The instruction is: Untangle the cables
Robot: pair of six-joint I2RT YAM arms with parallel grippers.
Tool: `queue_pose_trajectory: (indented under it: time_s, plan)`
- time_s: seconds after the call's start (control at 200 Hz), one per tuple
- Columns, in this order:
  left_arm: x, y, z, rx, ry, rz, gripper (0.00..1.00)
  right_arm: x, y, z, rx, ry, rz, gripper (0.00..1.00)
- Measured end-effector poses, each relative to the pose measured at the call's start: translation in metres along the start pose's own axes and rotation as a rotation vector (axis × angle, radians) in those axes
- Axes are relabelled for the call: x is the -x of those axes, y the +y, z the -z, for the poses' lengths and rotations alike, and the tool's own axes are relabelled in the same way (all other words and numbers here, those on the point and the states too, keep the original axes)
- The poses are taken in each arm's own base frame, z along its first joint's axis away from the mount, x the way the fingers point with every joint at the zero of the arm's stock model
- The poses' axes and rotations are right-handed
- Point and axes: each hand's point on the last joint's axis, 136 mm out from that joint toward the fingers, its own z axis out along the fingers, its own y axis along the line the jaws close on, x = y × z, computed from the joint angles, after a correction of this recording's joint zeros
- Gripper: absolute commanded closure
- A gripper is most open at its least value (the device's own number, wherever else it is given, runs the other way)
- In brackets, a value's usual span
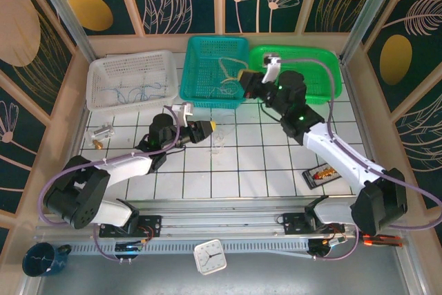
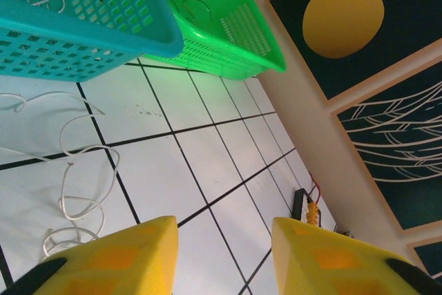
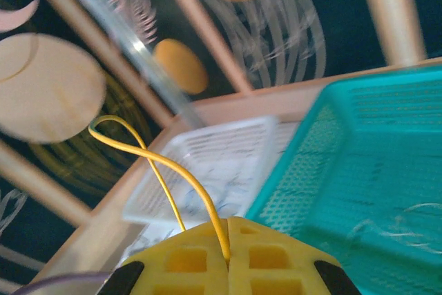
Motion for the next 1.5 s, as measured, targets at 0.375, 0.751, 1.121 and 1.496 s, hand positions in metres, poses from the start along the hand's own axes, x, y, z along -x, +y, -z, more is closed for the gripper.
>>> queue_pose_trajectory:
  time_s: [0.375,0.751,1.121,1.496]
  plan:
    - [0.012,-0.008,0.009,0.008,-0.052,-0.018,0.01,0.012,-0.223,-0.021,-0.510,-0.026,-0.178,1.00]
    - [0.021,-0.010,0.018,0.040,-0.090,-0.016,0.01,0.040,-0.337,-0.053,-0.633,-0.031,-0.280,0.50]
    - [0.032,-0.002,0.024,0.115,-0.151,-0.030,0.01,0.029,-0.292,-0.030,-0.536,0.017,-0.278,0.49]
    - [0.053,0.015,0.046,0.256,-0.290,-0.027,0.01,-0.055,-0.147,-0.018,-0.299,0.140,-0.199,0.48]
